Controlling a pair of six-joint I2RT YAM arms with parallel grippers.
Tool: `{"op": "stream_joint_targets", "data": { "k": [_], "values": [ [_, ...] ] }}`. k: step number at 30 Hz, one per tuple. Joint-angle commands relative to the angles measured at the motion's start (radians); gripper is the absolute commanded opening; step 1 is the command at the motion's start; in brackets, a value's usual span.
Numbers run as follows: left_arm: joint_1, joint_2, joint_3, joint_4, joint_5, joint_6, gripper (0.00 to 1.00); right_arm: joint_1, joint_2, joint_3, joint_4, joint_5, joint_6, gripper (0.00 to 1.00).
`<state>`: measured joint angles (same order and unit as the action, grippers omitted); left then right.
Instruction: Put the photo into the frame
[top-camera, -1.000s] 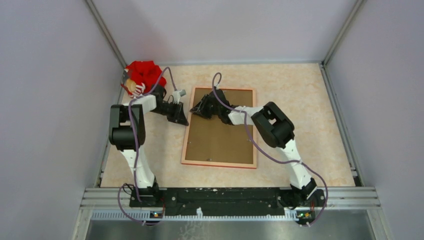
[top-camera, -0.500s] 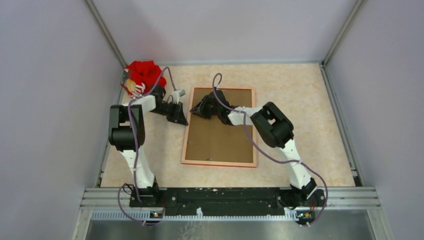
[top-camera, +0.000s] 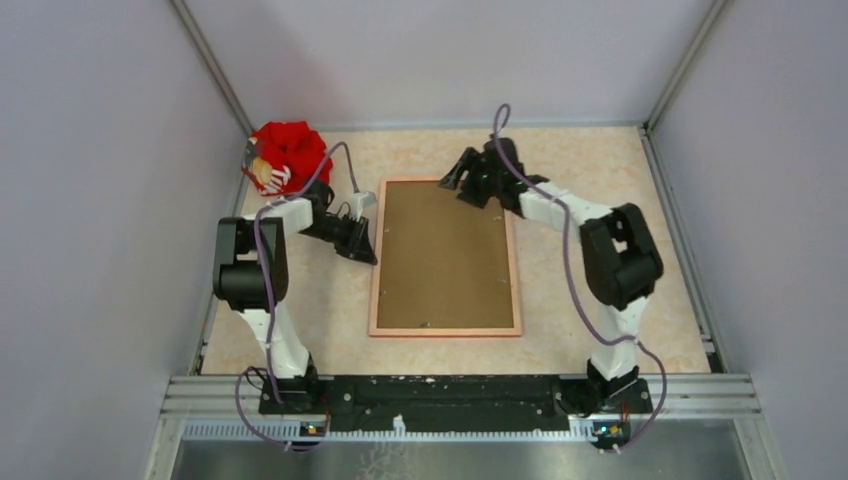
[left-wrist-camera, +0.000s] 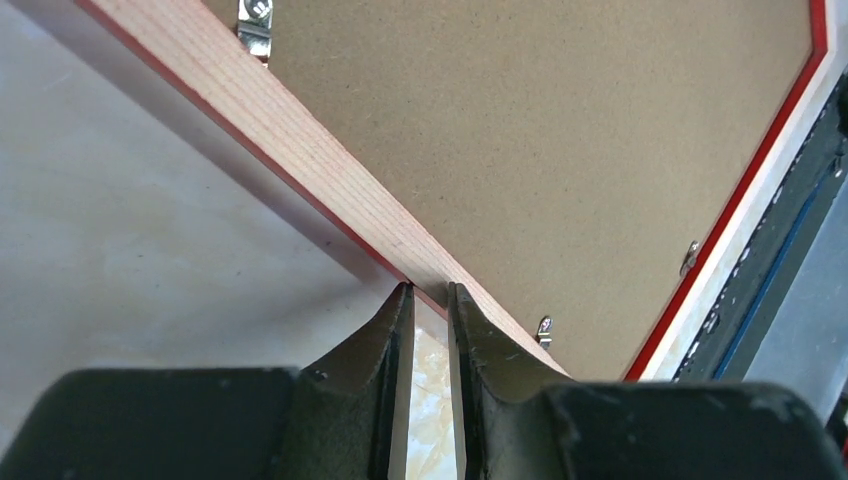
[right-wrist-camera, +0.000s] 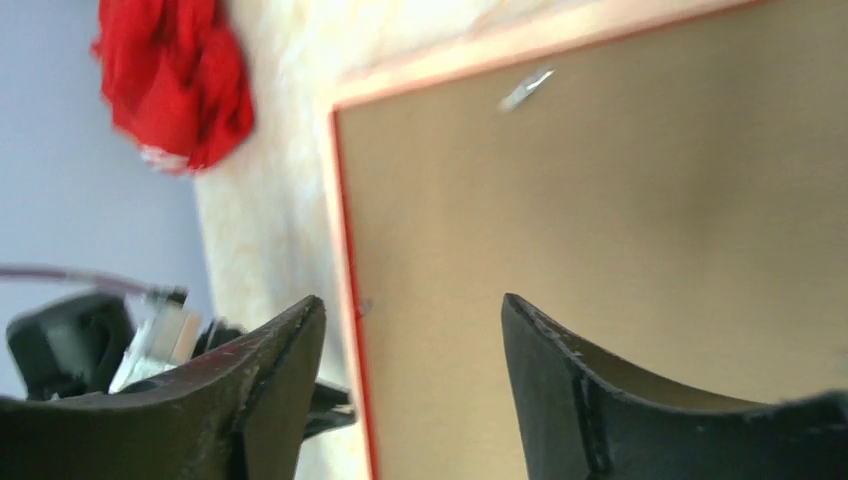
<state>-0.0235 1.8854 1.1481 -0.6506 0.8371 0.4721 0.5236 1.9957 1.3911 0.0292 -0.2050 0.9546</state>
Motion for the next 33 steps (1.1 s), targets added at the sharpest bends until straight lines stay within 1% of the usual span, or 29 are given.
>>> {"op": "stream_joint_targets", "data": {
  "k": [1,2,4,6,9,15,18,21,26,30,33],
  "values": [
    [-0.042,-0.051,-0.058,-0.005,-0.045,0.096,0.24,-0.135,-0.209,-0.047,-0.272,0.193,-0.21,0.69],
    [-0.052,-0.053,-0.069,0.007,-0.06,0.101,0.24,-0.167,-0.23,-0.063,-0.293,0.236,-0.228,0.72],
    [-0.077,-0.054,-0.083,0.022,-0.083,0.112,0.24,-0.227,-0.226,-0.067,-0.348,0.262,-0.245,0.75],
    [-0.098,-0.058,-0.091,0.034,-0.099,0.122,0.25,-0.274,-0.189,-0.059,-0.379,0.246,-0.249,0.77],
    [-0.142,-0.068,-0.102,0.049,-0.135,0.136,0.25,-0.308,-0.12,-0.065,-0.354,0.207,-0.239,0.78],
    [-0.227,-0.068,-0.113,0.063,-0.181,0.148,0.25,-0.312,0.036,0.033,-0.354,0.089,-0.229,0.78],
    [-0.246,-0.059,-0.108,0.065,-0.183,0.146,0.25,-0.302,0.072,0.067,-0.339,0.047,-0.216,0.78],
    [-0.264,-0.048,-0.098,0.065,-0.183,0.143,0.25,-0.269,0.133,0.149,-0.36,0.014,-0.213,0.78],
    [-0.307,-0.024,-0.074,0.068,-0.165,0.12,0.25,-0.155,0.29,0.401,-0.458,-0.023,-0.221,0.78],
    [-0.361,-0.002,-0.046,0.058,-0.145,0.105,0.26,-0.069,0.426,0.649,-0.527,-0.067,-0.213,0.78],
    [-0.401,0.018,-0.017,0.041,-0.123,0.102,0.28,-0.034,0.522,0.845,-0.599,-0.099,-0.225,0.78]
  ]
}}
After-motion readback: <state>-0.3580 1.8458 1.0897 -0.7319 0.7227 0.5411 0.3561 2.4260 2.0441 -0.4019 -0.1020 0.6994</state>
